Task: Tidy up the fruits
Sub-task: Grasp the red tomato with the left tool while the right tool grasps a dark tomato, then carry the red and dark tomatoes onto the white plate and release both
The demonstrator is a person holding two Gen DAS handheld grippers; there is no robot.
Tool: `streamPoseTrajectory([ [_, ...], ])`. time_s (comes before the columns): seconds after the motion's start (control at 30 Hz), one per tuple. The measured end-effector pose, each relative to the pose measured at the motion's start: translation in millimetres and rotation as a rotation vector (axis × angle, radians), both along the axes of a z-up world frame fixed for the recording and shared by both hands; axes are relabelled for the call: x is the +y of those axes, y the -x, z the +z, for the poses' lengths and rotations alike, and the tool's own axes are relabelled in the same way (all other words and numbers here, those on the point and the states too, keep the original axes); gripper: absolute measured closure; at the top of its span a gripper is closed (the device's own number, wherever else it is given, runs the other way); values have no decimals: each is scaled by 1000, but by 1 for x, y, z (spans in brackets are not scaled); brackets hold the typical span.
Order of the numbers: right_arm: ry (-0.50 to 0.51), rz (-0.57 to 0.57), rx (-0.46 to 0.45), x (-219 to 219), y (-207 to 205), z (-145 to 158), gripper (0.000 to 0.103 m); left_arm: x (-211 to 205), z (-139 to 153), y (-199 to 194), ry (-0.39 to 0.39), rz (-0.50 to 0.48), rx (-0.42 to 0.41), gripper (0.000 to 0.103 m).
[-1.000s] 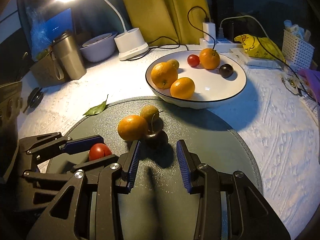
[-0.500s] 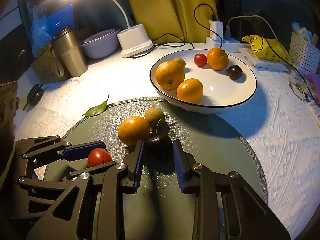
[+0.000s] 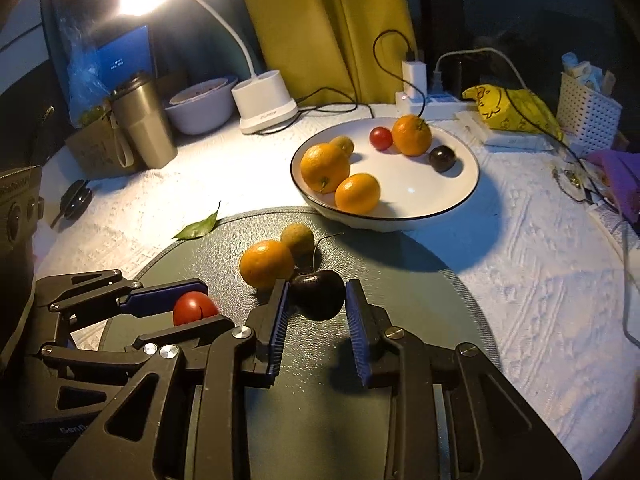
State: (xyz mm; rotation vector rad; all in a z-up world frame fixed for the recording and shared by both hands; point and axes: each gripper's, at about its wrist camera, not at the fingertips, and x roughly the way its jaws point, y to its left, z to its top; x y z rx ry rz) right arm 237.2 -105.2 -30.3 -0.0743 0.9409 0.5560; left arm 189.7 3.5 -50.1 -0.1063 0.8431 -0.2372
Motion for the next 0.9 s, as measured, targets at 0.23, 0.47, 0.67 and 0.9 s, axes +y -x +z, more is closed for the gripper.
streamPoseTrajectory([
  [0.23, -20, -22, -37, -15, 3, 17, 72, -13, 19, 0, -34, -16, -53, 68],
  [0.47, -44, -43, -75, -31, -2, 34, 72, -23, 32, -10, -52, -22, -75, 68],
  [0.67, -57, -59, -104, -45, -12, 46, 72, -33, 39, -23, -47, -34, -83, 68],
  [0.9, -76, -78, -121, -62, -31, 51, 72, -44, 45, -46, -47, -45, -90, 68],
])
